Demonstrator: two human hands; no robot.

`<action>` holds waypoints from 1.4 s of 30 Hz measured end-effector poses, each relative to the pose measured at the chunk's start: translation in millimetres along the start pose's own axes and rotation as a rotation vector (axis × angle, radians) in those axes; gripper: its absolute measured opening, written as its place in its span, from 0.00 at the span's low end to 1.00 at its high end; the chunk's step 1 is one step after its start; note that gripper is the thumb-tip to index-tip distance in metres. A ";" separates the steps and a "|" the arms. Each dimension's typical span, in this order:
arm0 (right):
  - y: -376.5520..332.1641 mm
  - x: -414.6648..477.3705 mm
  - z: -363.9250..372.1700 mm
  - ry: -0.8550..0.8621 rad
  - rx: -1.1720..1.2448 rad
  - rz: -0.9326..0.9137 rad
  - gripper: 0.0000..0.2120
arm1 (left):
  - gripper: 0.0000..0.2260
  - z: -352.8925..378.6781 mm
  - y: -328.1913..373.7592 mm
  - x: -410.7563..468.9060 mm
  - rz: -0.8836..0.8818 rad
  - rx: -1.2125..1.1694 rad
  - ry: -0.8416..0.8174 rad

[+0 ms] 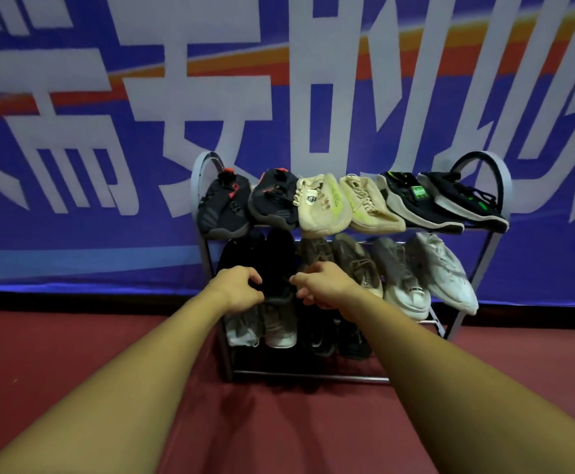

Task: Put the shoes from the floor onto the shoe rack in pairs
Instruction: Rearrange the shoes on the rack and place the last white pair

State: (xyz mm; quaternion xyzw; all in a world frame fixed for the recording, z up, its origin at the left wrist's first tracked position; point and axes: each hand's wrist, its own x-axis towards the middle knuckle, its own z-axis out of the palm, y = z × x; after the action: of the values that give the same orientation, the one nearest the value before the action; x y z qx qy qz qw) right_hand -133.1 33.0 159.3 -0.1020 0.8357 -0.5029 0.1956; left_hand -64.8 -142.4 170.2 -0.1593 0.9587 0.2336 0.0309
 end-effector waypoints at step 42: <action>9.5 -4.5 2.9 -0.230 -0.070 0.158 0.16 | 0.05 0.6 -23.0 18.1 0.010 0.245 0.279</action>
State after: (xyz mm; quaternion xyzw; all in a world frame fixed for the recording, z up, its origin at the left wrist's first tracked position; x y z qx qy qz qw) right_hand -127.6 36.8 150.7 -0.0995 0.8302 -0.4413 0.3257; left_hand -74.6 -166.7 157.1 -0.1803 0.9758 0.0907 -0.0846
